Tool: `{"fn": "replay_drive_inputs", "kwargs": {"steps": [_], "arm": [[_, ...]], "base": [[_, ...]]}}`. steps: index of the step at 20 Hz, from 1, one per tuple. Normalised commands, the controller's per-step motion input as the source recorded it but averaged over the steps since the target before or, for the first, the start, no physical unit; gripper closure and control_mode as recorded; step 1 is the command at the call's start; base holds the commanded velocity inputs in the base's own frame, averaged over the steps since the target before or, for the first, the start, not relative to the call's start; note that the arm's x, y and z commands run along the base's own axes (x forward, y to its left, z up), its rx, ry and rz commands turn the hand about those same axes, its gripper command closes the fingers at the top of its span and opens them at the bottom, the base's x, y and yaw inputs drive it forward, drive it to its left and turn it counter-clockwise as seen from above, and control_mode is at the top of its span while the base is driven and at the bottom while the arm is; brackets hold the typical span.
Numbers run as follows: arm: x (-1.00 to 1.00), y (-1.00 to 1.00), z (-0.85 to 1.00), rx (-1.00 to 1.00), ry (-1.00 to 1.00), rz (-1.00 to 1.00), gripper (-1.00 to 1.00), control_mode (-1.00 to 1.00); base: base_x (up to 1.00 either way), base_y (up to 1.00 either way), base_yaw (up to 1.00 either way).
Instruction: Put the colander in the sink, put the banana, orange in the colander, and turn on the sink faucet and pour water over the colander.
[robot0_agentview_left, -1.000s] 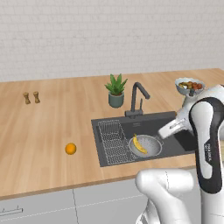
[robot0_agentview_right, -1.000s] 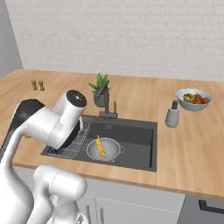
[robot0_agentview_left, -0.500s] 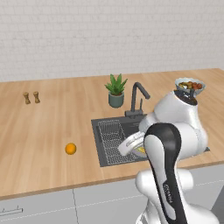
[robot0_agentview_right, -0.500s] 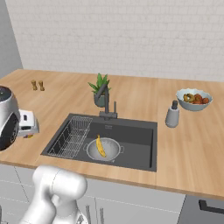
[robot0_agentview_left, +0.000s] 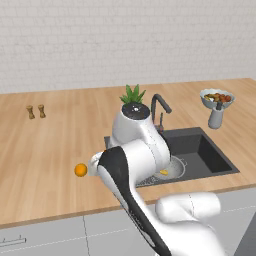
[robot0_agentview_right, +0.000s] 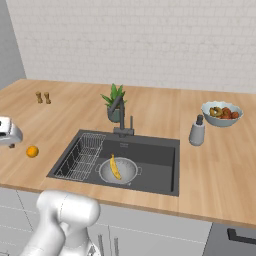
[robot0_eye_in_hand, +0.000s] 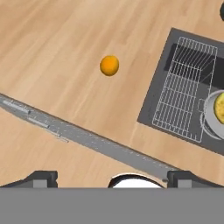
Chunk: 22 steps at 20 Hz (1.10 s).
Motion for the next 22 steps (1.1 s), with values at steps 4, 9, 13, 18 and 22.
{"fn": "replay_drive_inputs", "kwargs": {"steps": [4, 9, 13, 18, 22], "arm": [[0.78, 0.3, -0.45, -0.02, 0.1, -0.12, -1.0, -1.0], [0.66, 0.06, -0.58, 0.0, 0.11, -0.09, -1.0, -1.0], [0.49, 0.08, -0.7, 0.0, 0.06, -0.08, -1.0, -1.0], [0.27, 0.26, -0.46, 0.0, 0.02, -0.04, -1.0, -1.0], [0.33, 0.39, -0.27, 0.0, 0.01, -0.02, -1.0, -1.0]], "base": [[0.0, 0.0, 0.0], [0.0, 0.0, 0.0], [0.0, 0.0, 0.0], [0.0, 0.0, 0.0], [0.0, 0.0, 0.0]]}}
